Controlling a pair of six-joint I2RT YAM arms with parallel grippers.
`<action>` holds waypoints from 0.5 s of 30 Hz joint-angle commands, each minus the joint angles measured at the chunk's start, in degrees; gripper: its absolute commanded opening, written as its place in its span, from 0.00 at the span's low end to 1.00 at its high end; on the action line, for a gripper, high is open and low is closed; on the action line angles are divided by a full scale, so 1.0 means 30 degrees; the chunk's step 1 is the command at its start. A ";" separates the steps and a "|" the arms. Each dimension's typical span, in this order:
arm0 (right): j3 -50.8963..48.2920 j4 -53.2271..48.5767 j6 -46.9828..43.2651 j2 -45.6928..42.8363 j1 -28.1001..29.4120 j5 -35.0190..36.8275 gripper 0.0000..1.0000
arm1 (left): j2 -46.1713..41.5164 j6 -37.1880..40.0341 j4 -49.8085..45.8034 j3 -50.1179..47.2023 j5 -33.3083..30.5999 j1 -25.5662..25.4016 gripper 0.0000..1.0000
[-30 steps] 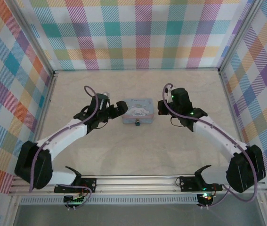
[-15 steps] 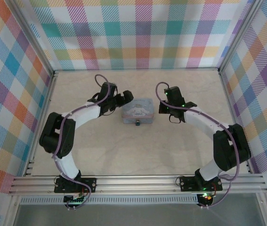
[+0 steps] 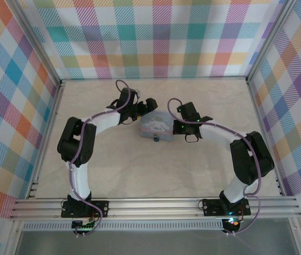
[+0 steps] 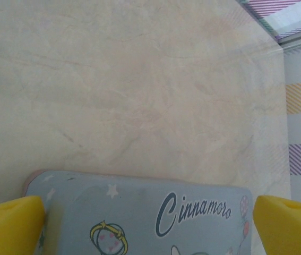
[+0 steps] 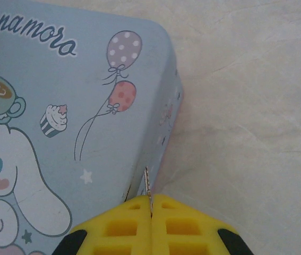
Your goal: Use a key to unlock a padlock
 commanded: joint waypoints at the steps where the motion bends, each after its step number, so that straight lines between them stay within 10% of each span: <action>1: -0.0330 0.0373 0.0637 -0.0325 0.0353 -0.0965 0.00 | 0.0055 0.0021 0.0442 0.0807 0.0865 0.0123 1.00; 15: 0.0973 -0.2328 -0.0424 -0.2723 -0.0467 0.0302 0.00 | -0.8316 0.0612 0.0181 -0.6497 -0.1731 0.0482 1.00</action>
